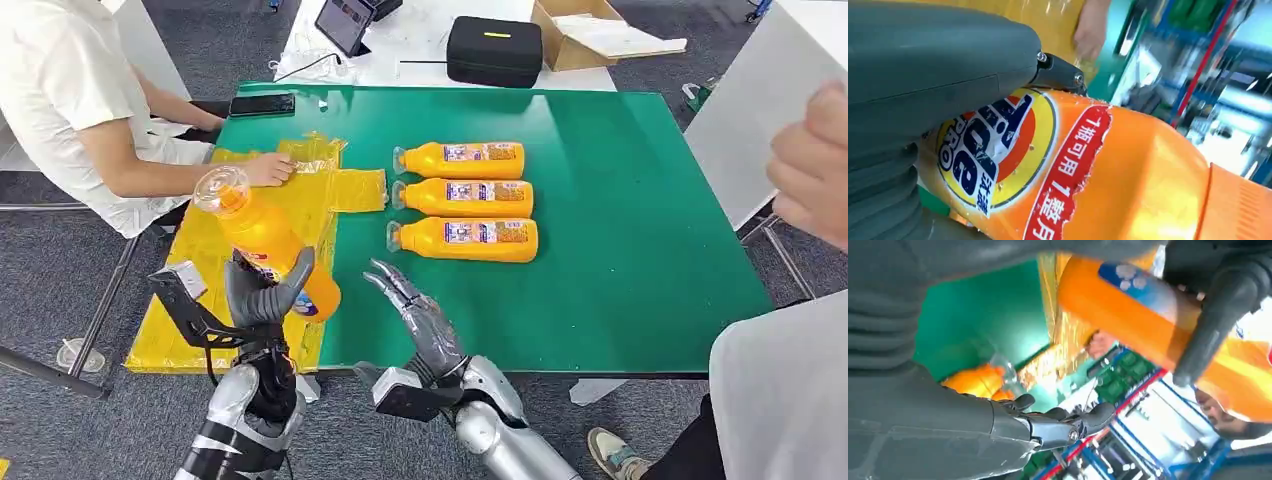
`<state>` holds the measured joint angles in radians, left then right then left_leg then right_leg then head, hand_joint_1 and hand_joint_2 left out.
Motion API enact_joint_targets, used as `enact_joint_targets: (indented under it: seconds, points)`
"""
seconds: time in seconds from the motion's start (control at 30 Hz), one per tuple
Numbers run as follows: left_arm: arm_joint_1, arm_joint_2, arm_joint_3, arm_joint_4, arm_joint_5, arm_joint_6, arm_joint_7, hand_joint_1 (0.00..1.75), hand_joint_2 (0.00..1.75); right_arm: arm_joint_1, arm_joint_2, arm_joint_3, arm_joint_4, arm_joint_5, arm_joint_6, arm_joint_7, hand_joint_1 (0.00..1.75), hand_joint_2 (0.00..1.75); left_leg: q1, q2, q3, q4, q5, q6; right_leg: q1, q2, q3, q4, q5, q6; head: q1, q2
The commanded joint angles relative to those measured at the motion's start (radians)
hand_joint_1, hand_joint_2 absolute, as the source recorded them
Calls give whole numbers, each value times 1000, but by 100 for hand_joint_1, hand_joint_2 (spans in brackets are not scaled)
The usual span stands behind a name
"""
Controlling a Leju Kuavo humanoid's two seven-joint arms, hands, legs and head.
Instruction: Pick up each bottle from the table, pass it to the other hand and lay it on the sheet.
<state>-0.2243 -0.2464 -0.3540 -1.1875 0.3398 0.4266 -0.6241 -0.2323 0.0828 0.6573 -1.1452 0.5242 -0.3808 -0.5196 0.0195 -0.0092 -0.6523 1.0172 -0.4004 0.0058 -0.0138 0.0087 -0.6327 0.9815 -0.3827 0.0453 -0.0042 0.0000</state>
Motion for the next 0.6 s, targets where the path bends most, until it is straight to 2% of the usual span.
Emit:
enact_joint_targets:
  seconds: [0.03, 0.07, 0.23, 0.27, 0.53, 0.6]
  points:
    - [-92, 9, 138, 191, -426, 271, -70, 175, 175, 82, -1, -82, -34, 89, -317, -54, 0, 0, 0, -2, 6, -2, -1, 0, 0, -3, 6, -1, -2, -2, 0, 0]
    - [-93, 10, 162, 197, -480, 271, -63, 175, 175, 101, 7, -118, -53, 82, -317, -74, 0, 0, 0, -1, 5, -2, -1, 0, 1, -2, 5, -1, -2, -2, 0, 0]
    - [-86, -25, 435, 180, -1394, 271, 30, 175, 175, 114, 18, -184, -77, 28, -274, -111, 0, 0, -1, 3, 5, -1, -2, 0, 0, 2, 4, 0, -1, -2, 0, 0]
    - [-101, -21, 449, 213, -1527, 271, 59, 175, 175, 110, 23, -183, -67, 27, -262, -115, 0, 0, 0, 3, 3, -1, -1, 0, 0, 2, 1, 0, 0, -1, 0, 0]
    - [-101, -21, 449, 213, -1527, 271, 59, 175, 175, 110, 23, -183, -67, 27, -262, -115, 0, 0, 0, 1, 5, 0, -1, 0, 1, -1, 4, 0, -2, -2, 0, 0]
    - [-164, 33, 349, 380, -1679, 271, 189, 175, 175, 101, 35, -174, -43, 20, -250, -133, 0, 0, 0, -1, 3, -1, 0, 0, 0, -2, 2, 0, -1, -1, 0, 0]
